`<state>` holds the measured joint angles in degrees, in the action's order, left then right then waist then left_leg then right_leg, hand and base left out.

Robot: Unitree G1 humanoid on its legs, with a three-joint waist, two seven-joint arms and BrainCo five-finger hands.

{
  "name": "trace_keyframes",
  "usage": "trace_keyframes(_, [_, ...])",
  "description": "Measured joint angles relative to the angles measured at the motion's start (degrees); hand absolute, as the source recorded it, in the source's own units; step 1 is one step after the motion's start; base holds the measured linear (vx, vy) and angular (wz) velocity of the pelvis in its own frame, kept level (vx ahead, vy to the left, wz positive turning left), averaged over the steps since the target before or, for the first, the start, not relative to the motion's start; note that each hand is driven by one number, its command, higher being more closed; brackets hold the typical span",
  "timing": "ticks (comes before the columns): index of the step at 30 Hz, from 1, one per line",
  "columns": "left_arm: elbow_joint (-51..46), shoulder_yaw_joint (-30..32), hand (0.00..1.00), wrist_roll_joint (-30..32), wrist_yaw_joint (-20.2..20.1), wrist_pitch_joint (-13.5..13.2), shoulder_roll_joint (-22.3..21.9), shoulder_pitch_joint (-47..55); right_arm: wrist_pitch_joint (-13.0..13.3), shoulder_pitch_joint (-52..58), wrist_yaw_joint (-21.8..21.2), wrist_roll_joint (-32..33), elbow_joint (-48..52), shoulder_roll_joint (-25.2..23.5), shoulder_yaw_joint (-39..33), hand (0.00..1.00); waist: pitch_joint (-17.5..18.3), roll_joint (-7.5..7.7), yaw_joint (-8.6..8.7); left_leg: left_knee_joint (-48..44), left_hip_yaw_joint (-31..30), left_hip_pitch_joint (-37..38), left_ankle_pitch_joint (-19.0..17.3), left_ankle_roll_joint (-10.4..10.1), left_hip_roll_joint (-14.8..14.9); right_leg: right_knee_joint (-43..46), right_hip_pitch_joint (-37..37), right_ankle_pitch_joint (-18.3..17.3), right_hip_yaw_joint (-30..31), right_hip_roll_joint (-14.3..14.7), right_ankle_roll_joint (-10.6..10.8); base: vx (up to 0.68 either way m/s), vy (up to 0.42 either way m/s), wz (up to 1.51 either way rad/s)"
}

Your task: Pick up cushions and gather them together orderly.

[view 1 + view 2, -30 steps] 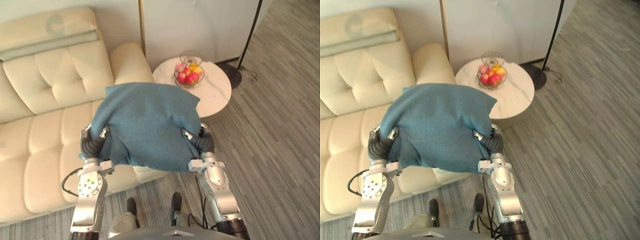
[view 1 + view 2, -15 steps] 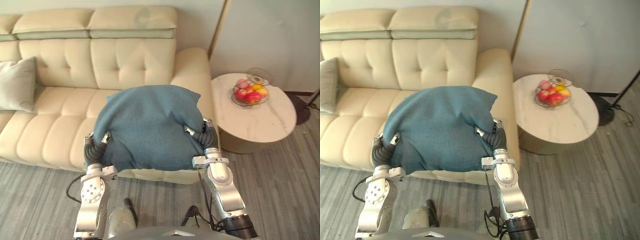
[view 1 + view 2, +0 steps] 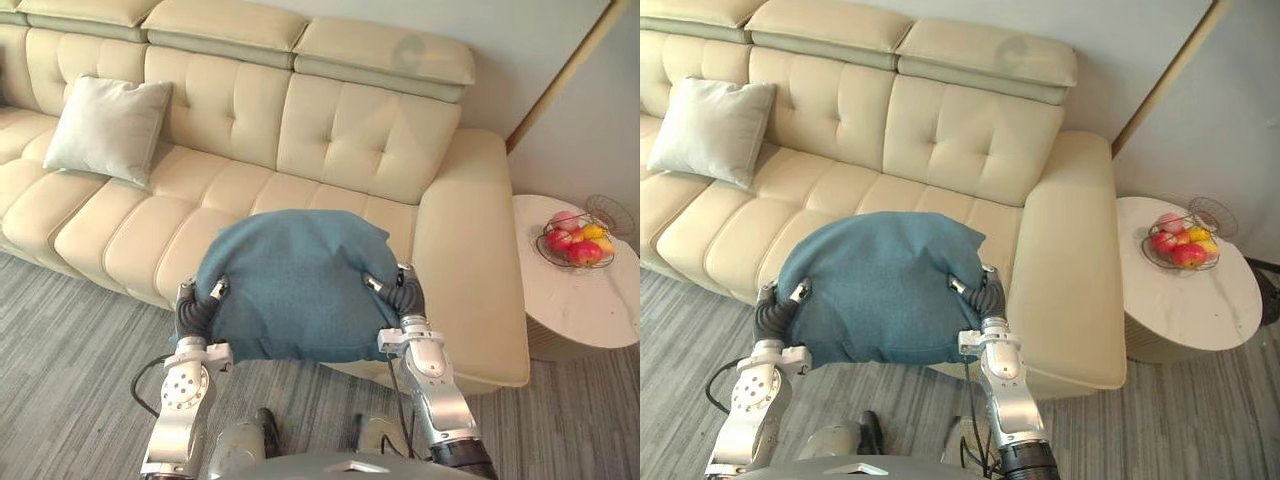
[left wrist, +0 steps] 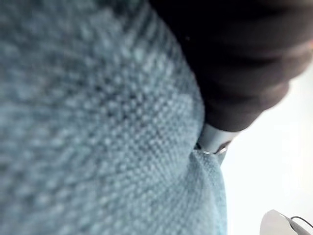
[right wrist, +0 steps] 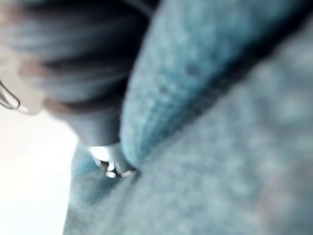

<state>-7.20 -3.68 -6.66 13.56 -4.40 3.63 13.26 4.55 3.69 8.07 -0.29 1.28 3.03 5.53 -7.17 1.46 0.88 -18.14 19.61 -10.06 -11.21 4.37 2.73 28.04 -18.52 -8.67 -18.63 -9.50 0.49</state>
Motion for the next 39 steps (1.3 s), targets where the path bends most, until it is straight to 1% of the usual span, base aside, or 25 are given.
trace_keyframes(1, [0.0, 0.0, 1.0, 0.12, -0.02, 0.0, 0.0, 0.02, 0.0, 0.0, -0.01, 0.01, -0.01, 0.0, 0.0, 1.0, -0.12, -0.17, 0.22, 0.74, 0.12, 0.59, 0.01, 0.02, -0.4, -2.02, -0.3, 0.23, -1.09, 0.99, -0.29, 0.2, 0.034, 0.09])
trace_keyframes(3, [-0.01, -0.01, 1.0, 0.68, -0.12, 0.01, 0.01, 0.01, 0.0, 0.03, -0.15, 0.08, 0.0, 0.42, 0.01, 1.0, -0.53, -0.89, 1.15, 5.04, 0.18, 3.43, 0.16, 0.23, -1.73, -12.38, -1.61, 3.77, -3.11, 4.24, -1.04, 0.24, 0.004, 0.17])
trace_keyframes(5, [-0.01, -0.54, 1.0, 1.64, -0.36, 0.06, 0.11, 0.04, 0.0, 0.35, -0.34, 0.14, 0.25, 1.22, -0.07, 1.0, -0.44, -0.72, 2.6, 6.88, -1.6, 5.06, 0.27, -0.49, -3.27, -16.66, -1.12, 6.99, -2.06, 4.41, -1.54, 0.29, -0.054, 0.46])
trace_keyframes(6, [-0.02, -1.45, 1.0, 2.14, -1.03, 0.07, 0.12, 0.08, 0.02, 1.42, -0.39, 0.34, 1.27, 2.42, -0.23, 1.0, -0.31, -0.74, 3.06, 6.59, -2.82, 5.98, -0.24, -2.05, -3.81, -17.05, -0.2, 11.29, 0.84, 4.77, -4.22, 0.36, -0.099, 0.53])
trace_keyframes(7, [0.0, -2.33, 1.0, 2.34, -1.56, 0.08, -0.39, 0.03, 0.25, 3.0, -0.47, 0.43, 2.85, 3.43, -0.95, 1.0, -0.14, -2.27, 3.31, 4.28, -4.3, 5.18, -1.77, -3.43, -2.89, -15.9, -0.21, 11.89, 0.09, 5.25, -5.07, 0.34, -0.09, 0.47])
trace_keyframes(8, [-0.13, -3.19, 1.0, 2.37, -1.67, 0.06, -0.49, 0.02, 0.28, 3.59, -0.5, 0.5, 3.37, 3.73, -1.6, 1.0, 0.05, -3.55, 3.43, 2.52, -5.02, 4.27, -2.46, -4.1, -1.63, -15.39, -0.03, 11.34, -1.13, 5.77, -5.02, 0.39, -0.072, 0.32])
trace_keyframes(9, [-0.14, -3.8, 1.0, 2.36, -1.83, 0.07, -0.61, -0.26, 0.26, 3.89, -0.49, 0.6, 3.66, 3.87, -2.07, 1.0, 0.06, -4.22, 3.43, 0.72, -5.52, 3.97, -2.97, -4.93, -0.37, -15.21, 0.5, 10.4, -1.75, 6.58, -5.54, 0.4, -0.054, 0.08])
trace_keyframes(10, [-0.13, -3.82, 1.0, 2.36, -1.86, 0.08, -0.88, -0.27, 0.19, 4.32, -0.49, 0.7, 4.41, 3.98, -2.07, 1.0, 0.02, -4.32, 3.25, -1.51, -5.42, 3.86, -3.25, -5.81, 0.67, -15.31, 1.38, 9.84, -1.89, 7.33, -6.13, 0.47, -0.054, 0.03])
trace_keyframes(11, [-0.13, -3.96, 1.0, 2.32, -2.12, 0.27, -1.25, -0.06, 0.16, 6.36, -0.48, 0.96, 7.32, 4.3, -2.07, 1.0, -0.12, -4.42, 3.24, -9.93, -5.11, 2.18, -3.36, -6.71, 2.73, -15.85, 4.26, 8.82, -2.35, 8.14, -6.39, 0.36, -0.033, 0.0])
trace_keyframes(12, [-0.13, -3.96, 1.0, 2.31, -2.42, 0.32, -1.44, 0.08, 0.16, 7.31, -0.48, 0.98, 8.62, 4.44, -2.07, 1.0, -0.17, -4.47, 3.21, -14.21, -4.96, 1.27, -2.73, -7.46, 3.53, -16.11, 5.56, 8.2, -2.33, 8.4, -6.27, 0.41, 0.013, -0.02])
trace_keyframes(13, [-0.25, -4.0, 1.0, 2.26, -2.85, 0.31, -1.7, 0.82, 0.17, 10.07, -0.45, 1.03, 12.7, 4.54, -1.95, 1.0, -0.32, -4.33, 2.5, -26.42, -3.65, -1.72, -0.16, -7.29, 6.28, -16.92, 9.58, 6.3, -1.37, 8.66, -6.04, 0.32, 0.048, -0.24])
trace_keyframes(15, [-1.78, -4.04, 1.0, 2.16, -2.85, 0.3, -1.89, 2.35, 0.25, 12.33, -0.22, 0.99, 17.62, 4.47, -1.63, 1.0, -0.16, -4.66, 1.23, -34.81, -1.57, -5.27, -2.66, -5.1, 10.45, -16.52, 11.94, 3.35, 1.4, 8.77, -5.72, 0.27, 0.107, -0.54])
trace_keyframes(17, [-4.22, -4.09, 1.0, 2.15, -2.85, 0.17, -2.08, 2.34, 0.39, 13.02, 0.14, 0.98, 20.58, 4.48, -1.63, 1.0, -0.15, -4.66, -0.12, -30.37, -2.01, -7.76, -4.69, -3.82, 12.25, -16.27, 12.15, 2.54, 4.03, 8.35, -4.86, 0.22, 0.199, -0.68])
trace_keyframes(18, [-5.69, -4.08, 1.0, 2.17, -2.86, 0.07, -2.12, 2.31, 0.69, 12.89, 0.36, 0.98, 20.86, 4.5, -1.63, 1.0, -0.27, -4.46, -0.4, -23.05, -2.95, -8.19, -5.09, -3.85, 12.13, -15.15, 11.82, 1.88, 5.87, 7.24, -3.73, 0.18, 0.223, -0.6])
trace_keyframes(19, [-5.85, -4.08, 1.0, 2.18, -2.87, -0.05, -2.2, 2.31, 0.71, 12.9, 0.53, 0.98, 20.85, 4.49, -1.62, 1.0, -0.28, -4.45, -0.42, -20.26, -3.51, -8.14, -5.04, -3.93, 11.87, -14.58, 11.66, 1.59, 6.54, 6.8, -2.98, 0.18, 0.267, -0.53])
trace_keyframes(20, [-5.89, -4.05, 1.0, 2.19, -2.87, -0.2, -2.55, 2.32, 0.71, 12.91, 0.71, 0.98, 20.82, 4.5, -1.62, 1.0, -0.23, -4.52, -0.57, -13.73, -5.7, -7.62, -3.76, -4.83, 11.03, -12.79, 10.81, 1.25, 7.76, 6.32, -1.24, 0.19, 0.317, -0.64])
trace_keyframes(21, [-6.0, -4.04, 1.0, 2.22, -2.84, -0.22, -3.16, 2.37, 0.73, 12.76, 0.8, 0.94, 20.83, 4.7, -1.62, 1.0, 0.64, -6.34, -1.21, -4.87, -9.34, -6.06, 4.09, -5.03, 10.62, -10.55, 9.1, 0.2, 9.73, 6.9, 0.56, 0.23, 0.398, -0.89])
trace_keyframes(22, [-5.7, -3.58, 1.0, 2.22, -2.6, -0.18, -2.97, 1.84, 0.47, 11.71, 0.81, 0.9, 19.18, 3.95, -1.43, 1.0, 0.12, -5.79, -1.4, -4.11, -10.74, -5.45, 4.84, -10.36, 9.69, -9.24, 8.15, -0.46, 11.94, 6.5, 1.86, 0.2, 0.321, -0.68])
trace_keyframes(23, [-5.74, -3.51, 1.0, 2.22, -2.57, -0.16, -2.82, 1.72, 0.29, 11.77, 0.82, 0.9, 18.88, 3.3, -1.44, 1.0, 0.02, -5.2, -1.04, -3.86, -10.69, -5.4, 4.95, -10.16, 9.09, -9.58, 8.05, -0.16, 11.97, 5.84, 1.88, 0.17, 0.309, -0.51])
trace_keyframes(24, [-5.75, -3.04, 1.0, 2.21, -2.51, -0.16, -2.36, 1.94, 0.2, 11.51, 0.79, 0.83, 17.77, 1.71, -1.16, 1.0, -0.09, -3.19, -1.02, -3.36, -9.67, -4.59, 4.5, -9.41, 7.46, -11.36, 7.96, 0.58, 13.76, 4.44, 2.8, 0.11, 0.207, -0.22])
trace_keyframes(26, [-5.74, -2.99, 1.0, 1.76, -2.48, -0.15, -2.04, 2.81, 0.2, 11.45, 0.66, 0.41, 17.17, 1.05, -1.0, 1.0, -0.09, -2.41, -1.31, -2.17, -8.16, -2.94, 4.26, -9.01, 6.75, -13.84, 8.98, 2.3, 15.88, 4.1, 3.26, 0.08, 0.183, -0.44])
trace_keyframes(29, [-5.73, -2.98, 1.0, 0.98, -2.48, -0.16, -1.77, 3.82, 0.22, 10.41, 0.6, -0.05, 15.14, 0.96, -0.71, 1.0, 0.03, -2.04, -1.31, -0.38, -6.39, -1.04, 3.83, -8.55, 6.07, -17.64, 10.0, 4.75, 19.1, 4.09, 4.13, 0.01, 0.094, -0.54])
trace_keyframes(30, [-5.71, -2.95, 1.0, 0.72, -2.48, -0.17, -1.71, 3.74, 0.22, 9.1, 0.6, -0.09, 13.47, 0.95, -0.72, 1.0, 0.08, -1.94, -1.07, 0.57, -5.43, -0.74, 3.63, -8.56, 6.06, -20.07, 9.96, 6.52, 20.87, 4.4, 4.44, -0.03, 0.061, -0.85])
trace_keyframes(35, [-3.61, -2.85, 1.0, 0.61, -2.45, -0.16, -1.19, 2.93, 0.2, 7.0, 0.71, -1.18, 9.19, 0.87, -0.73, 1.0, 0.14, -1.05, -0.19, 1.37, -0.65, -0.74, 3.02, -8.32, 6.02, -26.67, 8.45, 12.29, 27.6, 4.71, 4.34, -0.07, 0.038, -0.68])
trace_keyframes(39, [0.03, -3.08, 1.0, 0.66, 0.13, -0.15, -0.31, -2.89, 0.14, 4.17, 2.69, -2.45, 8.84, 0.61, -0.58, 1.0, -0.07, -0.52, 0.08, -0.8, 1.43, -4.32, 2.56, -7.79, 6.21, -26.38, 4.13, 13.68, 30.23, 4.65, 4.36, -0.12, 0.036, -0.4])
